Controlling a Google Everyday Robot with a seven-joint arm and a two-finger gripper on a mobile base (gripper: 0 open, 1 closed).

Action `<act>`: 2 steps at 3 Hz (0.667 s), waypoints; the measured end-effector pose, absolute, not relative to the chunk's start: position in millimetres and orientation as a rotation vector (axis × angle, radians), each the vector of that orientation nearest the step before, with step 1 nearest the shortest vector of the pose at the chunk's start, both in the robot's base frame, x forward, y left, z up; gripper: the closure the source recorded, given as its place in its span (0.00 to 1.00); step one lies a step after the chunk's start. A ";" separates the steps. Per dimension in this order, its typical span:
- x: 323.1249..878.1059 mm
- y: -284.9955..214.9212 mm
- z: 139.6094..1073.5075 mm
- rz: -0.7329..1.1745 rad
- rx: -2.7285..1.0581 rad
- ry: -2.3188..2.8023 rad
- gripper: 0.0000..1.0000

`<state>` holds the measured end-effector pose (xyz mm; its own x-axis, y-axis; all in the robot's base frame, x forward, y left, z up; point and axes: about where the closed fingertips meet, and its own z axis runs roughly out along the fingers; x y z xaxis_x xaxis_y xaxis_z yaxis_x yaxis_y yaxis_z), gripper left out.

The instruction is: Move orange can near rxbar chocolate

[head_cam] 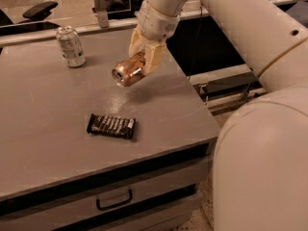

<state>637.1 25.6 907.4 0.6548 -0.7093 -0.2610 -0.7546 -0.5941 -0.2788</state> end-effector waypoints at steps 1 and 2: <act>619.2 28.0 901.6 0.189 -2.488 1.196 1.00; 600.1 35.2 879.0 0.217 -2.484 1.239 1.00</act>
Offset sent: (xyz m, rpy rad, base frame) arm -0.0636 0.0137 -0.0536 -0.0152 0.0878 -0.0809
